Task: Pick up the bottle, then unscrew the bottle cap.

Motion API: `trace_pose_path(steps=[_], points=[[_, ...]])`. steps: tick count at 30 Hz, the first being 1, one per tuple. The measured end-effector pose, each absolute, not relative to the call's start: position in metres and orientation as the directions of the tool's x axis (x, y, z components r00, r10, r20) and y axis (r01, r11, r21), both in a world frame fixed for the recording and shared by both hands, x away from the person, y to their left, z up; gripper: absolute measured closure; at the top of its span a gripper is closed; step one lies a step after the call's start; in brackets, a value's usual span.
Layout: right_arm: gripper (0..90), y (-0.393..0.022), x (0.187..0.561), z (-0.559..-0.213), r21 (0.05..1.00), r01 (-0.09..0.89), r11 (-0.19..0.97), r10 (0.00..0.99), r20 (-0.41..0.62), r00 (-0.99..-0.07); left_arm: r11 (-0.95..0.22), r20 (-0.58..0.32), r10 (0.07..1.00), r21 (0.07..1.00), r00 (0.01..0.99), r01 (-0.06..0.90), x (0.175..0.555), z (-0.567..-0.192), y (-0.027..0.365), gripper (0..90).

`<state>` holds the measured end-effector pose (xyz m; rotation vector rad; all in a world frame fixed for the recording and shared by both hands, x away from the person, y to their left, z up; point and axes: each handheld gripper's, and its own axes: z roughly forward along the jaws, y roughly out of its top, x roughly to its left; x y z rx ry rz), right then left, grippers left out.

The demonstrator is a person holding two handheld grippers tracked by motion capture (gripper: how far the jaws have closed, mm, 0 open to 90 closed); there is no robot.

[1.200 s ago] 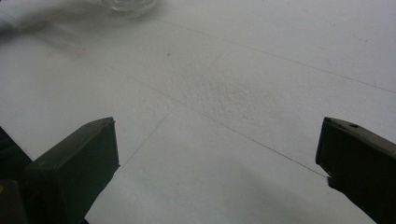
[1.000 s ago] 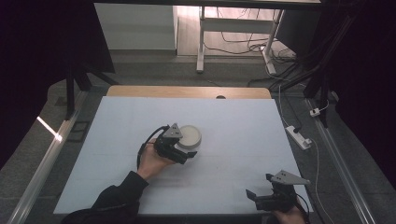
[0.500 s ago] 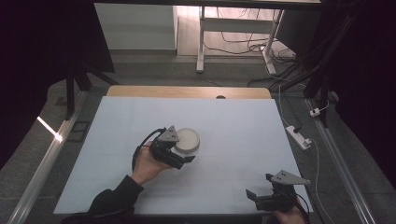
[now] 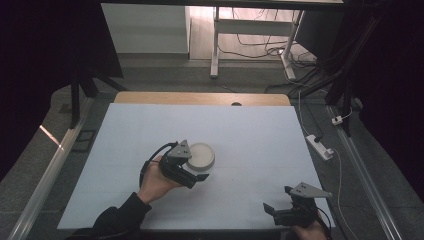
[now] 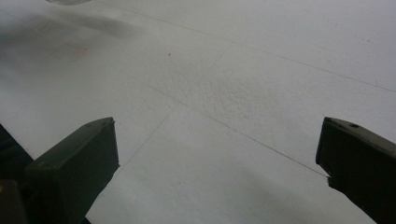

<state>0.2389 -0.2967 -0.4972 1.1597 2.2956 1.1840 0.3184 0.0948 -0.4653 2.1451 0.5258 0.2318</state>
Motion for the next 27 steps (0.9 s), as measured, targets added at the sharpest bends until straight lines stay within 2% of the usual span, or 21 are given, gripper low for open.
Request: trace_pose_path(steps=[17, 27], points=[[0.0, -0.295, 0.239, -0.496, 0.792, 0.518, 0.323, 0.773, 0.096, -0.628, -0.499, -0.04, 0.445, 0.818, 0.894, 0.285, 0.316, -0.466, 0.097, 7.6], [0.0, -0.279, 0.237, -0.485, 0.807, 0.467, 0.362, 0.728, 0.068, -0.682, -0.503, -0.04, 0.442, 0.816, 0.896, 0.284, 0.313, -0.467, 0.097, 7.6]])
